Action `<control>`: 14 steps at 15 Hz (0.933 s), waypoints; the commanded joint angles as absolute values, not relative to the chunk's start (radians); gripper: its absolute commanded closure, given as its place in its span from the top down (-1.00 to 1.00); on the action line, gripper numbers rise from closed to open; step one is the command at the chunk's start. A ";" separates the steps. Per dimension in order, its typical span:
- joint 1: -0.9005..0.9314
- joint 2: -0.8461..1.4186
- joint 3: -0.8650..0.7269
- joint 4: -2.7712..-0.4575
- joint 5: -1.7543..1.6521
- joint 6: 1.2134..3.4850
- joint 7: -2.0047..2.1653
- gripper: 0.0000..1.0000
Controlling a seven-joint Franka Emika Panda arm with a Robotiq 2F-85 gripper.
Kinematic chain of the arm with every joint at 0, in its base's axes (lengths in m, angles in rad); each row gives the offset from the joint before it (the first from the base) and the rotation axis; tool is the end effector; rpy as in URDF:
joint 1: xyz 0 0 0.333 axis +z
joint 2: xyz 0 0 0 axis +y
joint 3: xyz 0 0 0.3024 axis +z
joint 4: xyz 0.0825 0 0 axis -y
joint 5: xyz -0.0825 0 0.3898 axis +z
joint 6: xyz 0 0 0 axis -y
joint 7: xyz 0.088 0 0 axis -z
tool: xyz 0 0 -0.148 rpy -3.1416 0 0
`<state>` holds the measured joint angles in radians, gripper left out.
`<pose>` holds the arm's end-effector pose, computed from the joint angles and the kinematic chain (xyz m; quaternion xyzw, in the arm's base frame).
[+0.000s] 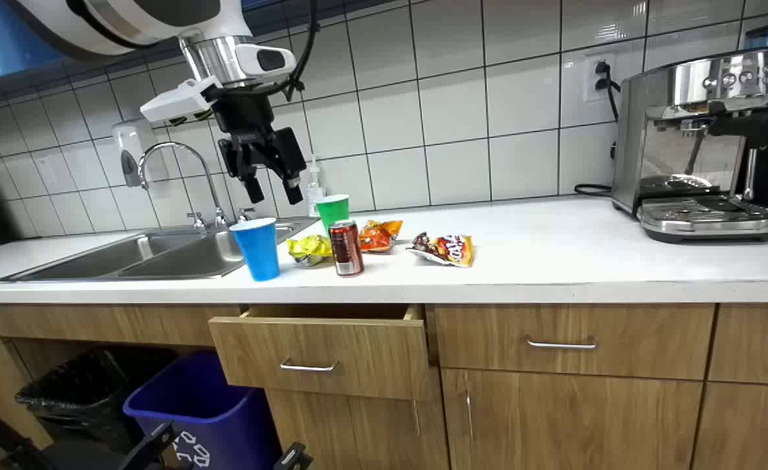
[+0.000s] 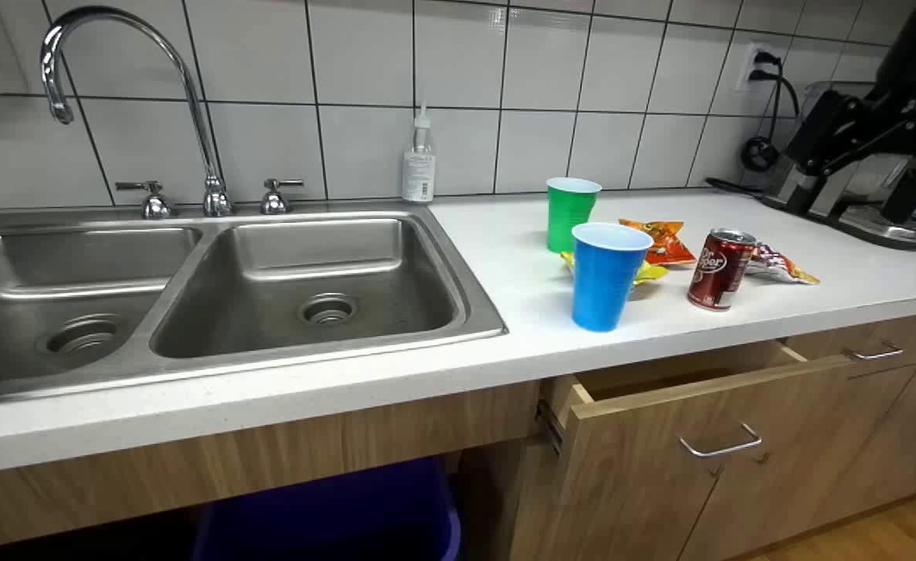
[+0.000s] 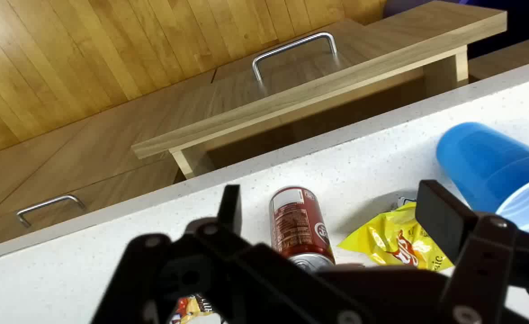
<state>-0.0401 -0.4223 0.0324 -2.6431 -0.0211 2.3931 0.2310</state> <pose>0.4236 -0.0051 0.3416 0.9898 -0.1124 0.0870 0.0049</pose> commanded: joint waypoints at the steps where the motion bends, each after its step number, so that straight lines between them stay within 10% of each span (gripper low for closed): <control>1: -0.045 -0.422 0.037 -2.642 -0.018 2.391 0.228 1.00; 14: -0.038 -0.307 0.073 -2.655 -0.124 2.423 0.199 1.00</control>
<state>-0.0356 -0.3599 0.0546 -2.6565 -0.0764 2.3959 0.2221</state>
